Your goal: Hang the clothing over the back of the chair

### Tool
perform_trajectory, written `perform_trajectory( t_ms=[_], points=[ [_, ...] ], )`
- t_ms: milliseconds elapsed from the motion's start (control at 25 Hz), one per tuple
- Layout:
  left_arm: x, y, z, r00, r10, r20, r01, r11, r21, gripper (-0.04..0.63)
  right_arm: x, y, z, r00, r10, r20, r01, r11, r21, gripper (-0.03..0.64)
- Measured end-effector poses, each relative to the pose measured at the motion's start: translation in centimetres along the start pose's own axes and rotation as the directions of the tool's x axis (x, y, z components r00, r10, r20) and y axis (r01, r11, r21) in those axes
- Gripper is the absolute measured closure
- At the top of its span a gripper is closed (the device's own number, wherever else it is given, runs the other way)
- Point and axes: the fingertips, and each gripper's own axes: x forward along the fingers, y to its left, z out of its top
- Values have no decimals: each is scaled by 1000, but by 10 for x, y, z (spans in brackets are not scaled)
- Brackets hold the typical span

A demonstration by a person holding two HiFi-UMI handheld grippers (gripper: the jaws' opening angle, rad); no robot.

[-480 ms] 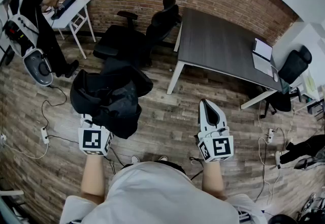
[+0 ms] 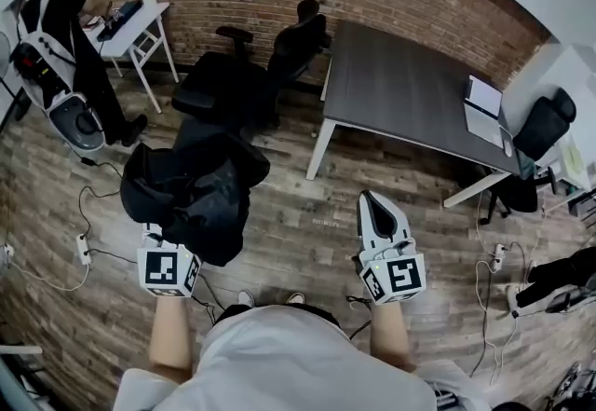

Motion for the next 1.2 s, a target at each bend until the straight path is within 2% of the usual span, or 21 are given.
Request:
perform_trajectory(
  t_ms=[280, 520, 800, 1040, 1200],
  points=[
    [0, -12, -4, 1000, 20, -25, -20, 1000, -3, 387, -1, -11, -26, 998, 56, -9, -55, 997, 60, 598],
    [30, -6, -20, 999, 4, -40, -5, 1000, -16, 385, 28, -18, -47, 997, 62, -40, -59, 995, 76, 598],
    [127, 26, -39, 998, -65, -19, 64, 996, -57, 386, 123, -31, -60, 995, 58, -80, -53, 997, 59, 598],
    [220, 65, -45, 991, -137, -8, 135, 987, -88, 387, 230, -26, -28, 994, 78, -73, -79, 997, -10, 599],
    [267, 83, -41, 984, -178, 13, 178, 978, -105, 387, 270, -33, -21, 993, 59, -98, -62, 998, -28, 599]
  ],
)
